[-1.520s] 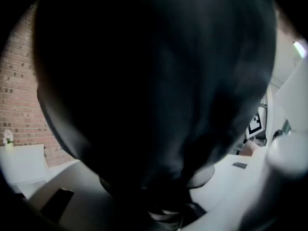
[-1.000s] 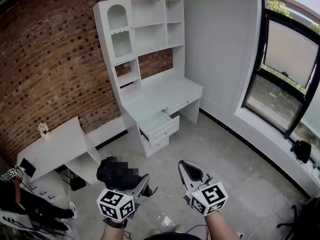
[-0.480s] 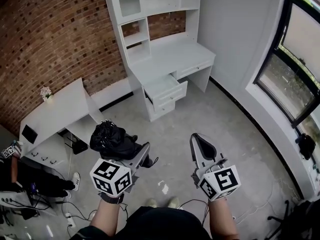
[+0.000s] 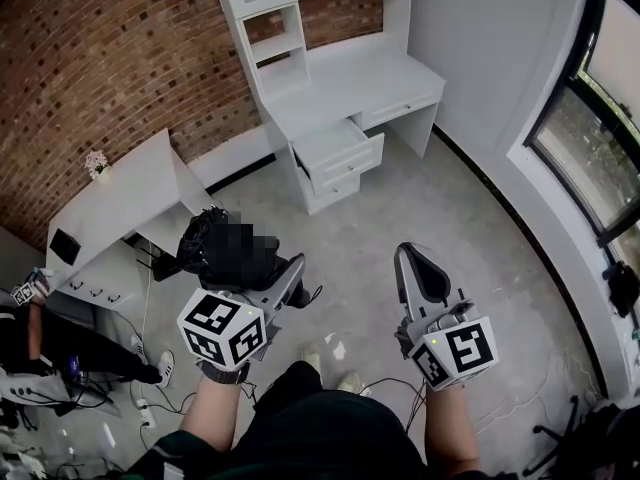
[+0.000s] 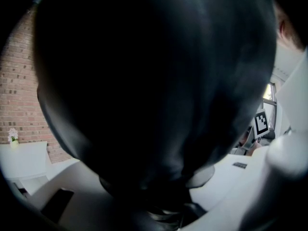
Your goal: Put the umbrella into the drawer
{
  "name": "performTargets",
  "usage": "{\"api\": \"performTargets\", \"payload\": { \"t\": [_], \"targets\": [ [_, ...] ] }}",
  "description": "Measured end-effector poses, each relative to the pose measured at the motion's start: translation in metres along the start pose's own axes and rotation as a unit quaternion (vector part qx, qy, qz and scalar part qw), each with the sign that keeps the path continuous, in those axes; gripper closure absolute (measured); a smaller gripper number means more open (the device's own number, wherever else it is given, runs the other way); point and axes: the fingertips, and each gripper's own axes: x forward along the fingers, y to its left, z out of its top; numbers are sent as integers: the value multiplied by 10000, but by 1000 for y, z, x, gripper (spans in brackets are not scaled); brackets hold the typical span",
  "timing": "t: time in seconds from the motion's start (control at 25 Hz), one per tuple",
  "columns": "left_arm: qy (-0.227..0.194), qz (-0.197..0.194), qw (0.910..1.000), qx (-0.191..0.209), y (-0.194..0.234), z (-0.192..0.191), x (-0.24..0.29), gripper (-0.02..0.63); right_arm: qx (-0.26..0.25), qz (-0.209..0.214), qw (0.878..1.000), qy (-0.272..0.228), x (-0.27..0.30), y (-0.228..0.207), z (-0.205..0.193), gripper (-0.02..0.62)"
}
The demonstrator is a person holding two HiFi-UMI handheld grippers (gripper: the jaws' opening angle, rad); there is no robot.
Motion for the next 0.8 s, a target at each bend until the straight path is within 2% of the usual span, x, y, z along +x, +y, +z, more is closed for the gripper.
{"api": "performTargets", "payload": {
  "t": [0.4, 0.8],
  "targets": [
    [47, -208, 9997, -106, 42, 7, 68, 405, -51, -174, 9997, 180, 61, -40, -15, 591],
    [170, -445, 9989, -19, 149, 33, 163, 405, -137, -380, 9987, 324, 195, -76, -26, 591]
  ]
}}
